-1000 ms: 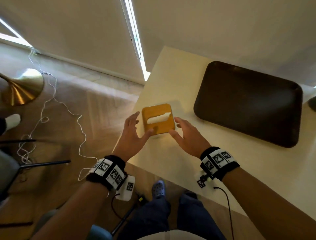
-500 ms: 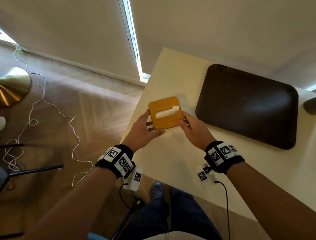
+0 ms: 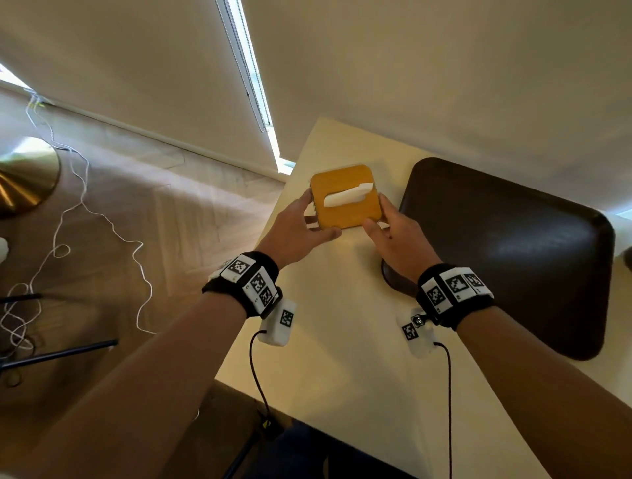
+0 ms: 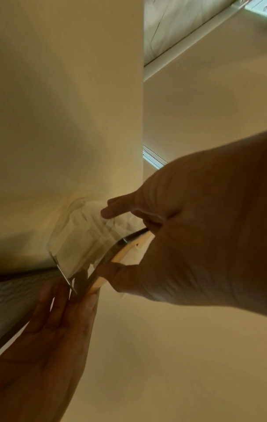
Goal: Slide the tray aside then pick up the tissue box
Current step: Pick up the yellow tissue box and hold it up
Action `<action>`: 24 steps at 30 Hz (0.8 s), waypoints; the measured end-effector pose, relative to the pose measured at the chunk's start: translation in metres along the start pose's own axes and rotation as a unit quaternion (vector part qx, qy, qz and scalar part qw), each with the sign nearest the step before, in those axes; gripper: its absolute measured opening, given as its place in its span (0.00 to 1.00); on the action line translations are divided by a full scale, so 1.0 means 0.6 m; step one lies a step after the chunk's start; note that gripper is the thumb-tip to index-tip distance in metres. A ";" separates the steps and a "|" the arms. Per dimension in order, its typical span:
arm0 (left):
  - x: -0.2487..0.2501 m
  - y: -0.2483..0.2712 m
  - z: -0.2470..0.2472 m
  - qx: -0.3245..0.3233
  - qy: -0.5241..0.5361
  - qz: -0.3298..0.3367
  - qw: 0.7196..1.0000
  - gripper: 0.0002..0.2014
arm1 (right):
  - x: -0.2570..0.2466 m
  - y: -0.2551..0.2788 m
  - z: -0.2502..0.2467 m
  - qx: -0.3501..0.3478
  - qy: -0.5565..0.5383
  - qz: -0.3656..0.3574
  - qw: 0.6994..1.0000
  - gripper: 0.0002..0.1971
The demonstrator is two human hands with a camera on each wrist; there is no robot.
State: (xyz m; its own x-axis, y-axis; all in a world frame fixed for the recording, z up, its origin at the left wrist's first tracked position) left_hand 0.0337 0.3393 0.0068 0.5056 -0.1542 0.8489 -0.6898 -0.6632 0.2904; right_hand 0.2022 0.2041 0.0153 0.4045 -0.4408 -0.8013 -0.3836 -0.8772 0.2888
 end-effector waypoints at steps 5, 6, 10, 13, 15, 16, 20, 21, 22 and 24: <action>0.007 -0.044 -0.005 -0.004 -0.022 -0.002 1.000 0.43 | 0.017 -0.041 -0.009 0.000 -0.001 0.017 1.000 0.39; 0.008 -0.050 -0.005 -0.006 -0.029 -0.004 1.000 0.43 | 0.020 -0.045 -0.010 0.000 -0.001 0.019 1.000 0.39; 0.008 -0.065 -0.002 -0.011 -0.042 -0.007 0.999 0.43 | 0.031 -0.055 -0.016 -0.007 -0.006 0.024 1.000 0.38; 0.008 -0.070 0.000 -0.009 -0.046 -0.003 0.999 0.43 | 0.035 -0.058 -0.019 -0.007 0.002 0.012 1.000 0.37; 0.010 -0.070 -0.002 -0.009 -0.046 0.002 0.999 0.43 | 0.039 -0.059 -0.021 -0.010 0.008 -0.001 1.000 0.37; 0.009 -0.069 -0.002 -0.009 -0.046 0.005 0.999 0.45 | 0.042 -0.058 -0.023 -0.010 0.014 -0.007 1.000 0.37; 0.000 -0.046 0.006 0.061 -0.051 0.010 0.997 0.45 | 0.047 -0.055 -0.037 0.037 0.026 -0.029 0.999 0.34; -0.002 -0.037 0.012 0.086 -0.046 0.010 0.995 0.43 | 0.046 -0.054 -0.041 0.047 0.025 -0.040 0.998 0.31; -0.004 -0.028 0.018 0.106 -0.040 0.011 0.993 0.41 | 0.046 -0.053 -0.044 0.051 0.024 -0.054 0.997 0.28; -0.010 -0.014 0.031 0.124 -0.031 0.010 0.992 0.36 | 0.046 -0.050 -0.046 0.050 0.026 -0.083 0.995 0.24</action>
State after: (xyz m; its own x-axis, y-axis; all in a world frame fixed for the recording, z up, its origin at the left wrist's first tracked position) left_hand 0.0465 0.3322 -0.0089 0.5289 -0.2087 0.8226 -0.5553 -0.8182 0.1494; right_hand 0.2475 0.2131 -0.0009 0.5110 -0.3023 -0.8047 -0.3877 -0.9166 0.0981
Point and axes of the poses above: each hand's wrist, its own y-axis away from the middle knuckle, its own z-axis out of the palm, x = y × z, the point moved 1 cm from there along -y, towards the middle knuckle, and after that the axes turned 5 degrees about -y, right-handed, at the moved point
